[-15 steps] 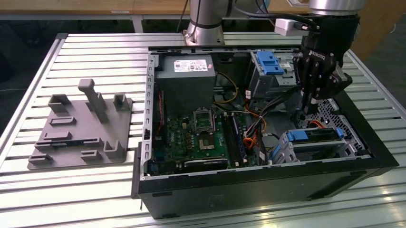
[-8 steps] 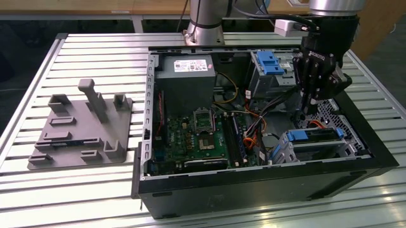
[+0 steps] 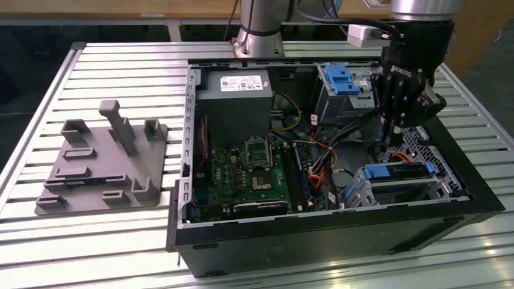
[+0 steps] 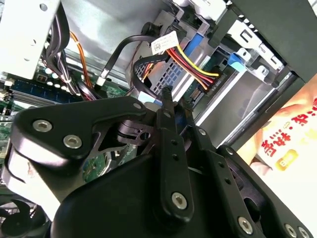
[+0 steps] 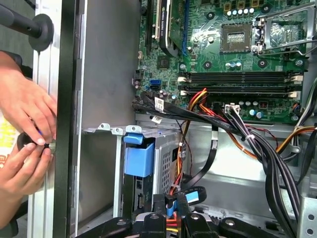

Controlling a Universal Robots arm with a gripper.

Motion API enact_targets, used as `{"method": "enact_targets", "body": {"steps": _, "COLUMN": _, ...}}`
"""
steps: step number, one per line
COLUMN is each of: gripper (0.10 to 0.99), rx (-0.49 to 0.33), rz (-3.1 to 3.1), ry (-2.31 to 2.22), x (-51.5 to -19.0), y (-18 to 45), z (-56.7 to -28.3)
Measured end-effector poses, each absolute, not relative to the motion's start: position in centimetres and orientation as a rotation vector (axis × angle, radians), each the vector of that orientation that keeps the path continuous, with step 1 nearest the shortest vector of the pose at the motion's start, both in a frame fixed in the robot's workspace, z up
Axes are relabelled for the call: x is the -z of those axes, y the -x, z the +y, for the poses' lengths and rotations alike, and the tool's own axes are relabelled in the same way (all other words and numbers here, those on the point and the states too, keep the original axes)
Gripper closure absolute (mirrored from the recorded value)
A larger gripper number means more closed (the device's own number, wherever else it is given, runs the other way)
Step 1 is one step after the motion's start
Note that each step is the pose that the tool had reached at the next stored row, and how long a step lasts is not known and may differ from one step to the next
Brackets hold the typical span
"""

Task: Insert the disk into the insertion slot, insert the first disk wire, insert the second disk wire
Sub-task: 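Insert the second disk wire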

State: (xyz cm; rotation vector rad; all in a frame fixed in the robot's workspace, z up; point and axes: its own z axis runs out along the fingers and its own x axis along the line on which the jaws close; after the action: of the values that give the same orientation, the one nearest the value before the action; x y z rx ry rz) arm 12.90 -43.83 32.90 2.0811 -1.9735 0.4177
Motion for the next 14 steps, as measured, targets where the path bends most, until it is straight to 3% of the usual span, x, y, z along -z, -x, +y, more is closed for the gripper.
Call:
{"method": "enact_targets", "body": {"steps": 7, "gripper": 0.867, "rx": -0.419, "rz": -1.973, "ry": -2.08, "x": -32.71, "y": -12.9, "z": -43.83}}
{"method": "enact_targets", "body": {"steps": 8, "gripper": 0.804, "rx": -0.419, "rz": -1.973, "ry": -2.08, "x": -32.68, "y": -12.9, "z": -43.83}}
{"method": "enact_targets", "body": {"steps": 14, "gripper": 0.804, "rx": -0.423, "rz": -1.97, "ry": -2.077, "x": -32.62, "y": -12.8, "z": -43.83}}
